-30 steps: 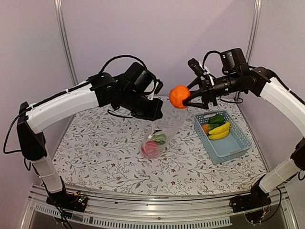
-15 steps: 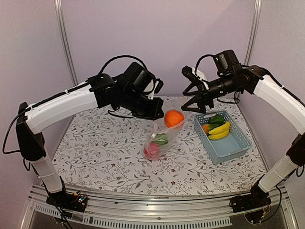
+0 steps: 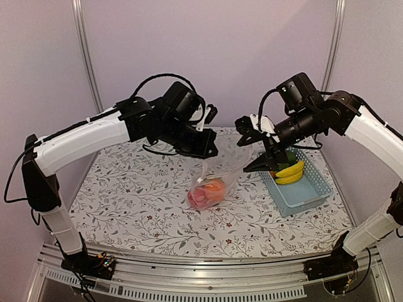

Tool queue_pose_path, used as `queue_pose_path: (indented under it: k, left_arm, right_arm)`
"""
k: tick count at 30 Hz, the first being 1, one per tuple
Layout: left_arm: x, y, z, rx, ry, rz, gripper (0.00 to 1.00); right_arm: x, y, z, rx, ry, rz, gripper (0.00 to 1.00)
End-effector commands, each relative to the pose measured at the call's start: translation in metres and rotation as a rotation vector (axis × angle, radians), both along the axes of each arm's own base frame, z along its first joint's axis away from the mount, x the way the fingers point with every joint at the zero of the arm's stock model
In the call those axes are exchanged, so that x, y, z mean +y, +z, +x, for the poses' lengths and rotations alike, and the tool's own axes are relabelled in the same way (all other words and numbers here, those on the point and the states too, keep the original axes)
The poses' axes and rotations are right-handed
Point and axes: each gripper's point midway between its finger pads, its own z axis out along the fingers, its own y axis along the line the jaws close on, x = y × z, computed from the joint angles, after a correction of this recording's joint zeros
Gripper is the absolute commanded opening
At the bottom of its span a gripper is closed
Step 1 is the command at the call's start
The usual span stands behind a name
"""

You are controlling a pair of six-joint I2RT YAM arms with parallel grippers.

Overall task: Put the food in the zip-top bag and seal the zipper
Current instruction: Pass from the left arm to the right, then pass from the right arm to the left

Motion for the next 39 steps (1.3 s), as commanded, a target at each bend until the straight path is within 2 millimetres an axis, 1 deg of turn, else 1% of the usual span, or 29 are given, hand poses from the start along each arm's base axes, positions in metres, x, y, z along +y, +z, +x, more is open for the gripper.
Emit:
queue_pose_path:
  k: [1, 6, 9, 12, 13, 14, 15, 16, 17, 19, 22, 24, 26, 27, 28, 30, 31, 32, 33, 34, 35, 38, 39]
  left_arm:
    - [-0.008, 0.000, 0.003, 0.009, -0.038, -0.023, 0.00]
    - [-0.006, -0.003, 0.003, 0.021, -0.039, -0.006, 0.00]
    - [-0.001, -0.001, 0.003, 0.021, -0.039, 0.002, 0.01]
    - [0.008, 0.004, 0.004, 0.010, -0.041, 0.025, 0.05]
    - [0.012, 0.007, 0.005, 0.002, -0.034, 0.034, 0.07]
    - [0.017, 0.009, 0.007, 0.000, -0.028, 0.040, 0.11]
    - [0.021, 0.011, 0.007, 0.000, -0.025, 0.046, 0.15]
    - [0.025, 0.011, 0.007, 0.002, -0.019, 0.053, 0.21]
    - [0.029, 0.011, 0.006, 0.007, -0.014, 0.062, 0.25]
    - [0.036, 0.009, 0.003, 0.019, -0.016, 0.087, 0.27]
    - [0.045, 0.002, -0.007, 0.056, -0.039, 0.127, 0.28]
    - [0.048, 0.001, -0.011, 0.065, -0.049, 0.136, 0.28]
    - [0.052, 0.003, -0.011, 0.058, -0.042, 0.146, 0.21]
    - [0.054, 0.006, -0.010, 0.049, -0.031, 0.146, 0.11]
    - [0.056, 0.010, -0.007, 0.036, -0.014, 0.145, 0.06]
    - [0.058, 0.022, -0.003, 0.006, 0.015, 0.129, 0.00]
    - [0.058, 0.028, 0.000, -0.012, 0.025, 0.116, 0.00]
    - [0.057, 0.032, 0.001, -0.028, 0.025, 0.104, 0.00]
    - [0.058, 0.035, 0.002, -0.045, 0.021, 0.093, 0.00]
    - [0.058, 0.033, 0.004, -0.051, 0.021, 0.094, 0.00]
    - [0.059, 0.032, 0.006, -0.052, 0.024, 0.096, 0.00]
    - [0.058, 0.024, 0.011, -0.045, 0.024, 0.115, 0.00]
    - [0.058, 0.021, 0.012, -0.042, 0.021, 0.121, 0.00]
  right_arm:
    - [0.002, -0.016, -0.005, -0.102, 0.037, -0.084, 0.74]
    - [0.010, -0.041, -0.004, -0.146, 0.065, -0.175, 0.68]
    - [0.012, -0.057, -0.003, -0.163, 0.080, -0.232, 0.58]
    - [0.012, -0.067, 0.001, -0.175, 0.076, -0.267, 0.45]
    - [0.012, -0.069, 0.004, -0.181, 0.071, -0.272, 0.38]
    - [0.013, -0.069, 0.007, -0.190, 0.062, -0.275, 0.28]
    - [0.014, -0.069, 0.009, -0.194, 0.057, -0.276, 0.18]
    - [0.016, -0.067, 0.010, -0.196, 0.053, -0.272, 0.11]
    - [0.018, -0.064, 0.011, -0.197, 0.051, -0.262, 0.06]
    - [0.022, -0.056, 0.011, -0.198, 0.049, -0.237, 0.01]
    - [0.024, -0.046, 0.009, -0.206, 0.051, -0.208, 0.00]
    - [0.025, -0.042, 0.008, -0.207, 0.053, -0.200, 0.00]
    - [0.026, -0.040, 0.008, -0.204, 0.054, -0.198, 0.00]
    - [0.026, -0.039, 0.007, -0.202, 0.056, -0.198, 0.00]
    - [0.027, -0.038, 0.006, -0.200, 0.060, -0.197, 0.00]
    - [0.028, -0.038, 0.003, -0.188, 0.069, -0.192, 0.00]
    - [0.028, -0.038, 0.001, -0.179, 0.075, -0.191, 0.01]
    - [0.028, -0.037, -0.001, -0.172, 0.083, -0.187, 0.05]
    - [0.029, -0.034, -0.003, -0.162, 0.085, -0.177, 0.13]
    - [0.031, -0.029, -0.007, -0.143, 0.091, -0.159, 0.22]
    - [0.032, -0.022, -0.011, -0.131, 0.096, -0.140, 0.27]
    - [0.033, -0.003, -0.018, -0.104, 0.095, -0.072, 0.36]
    - [0.031, 0.005, -0.021, -0.107, 0.088, -0.052, 0.38]
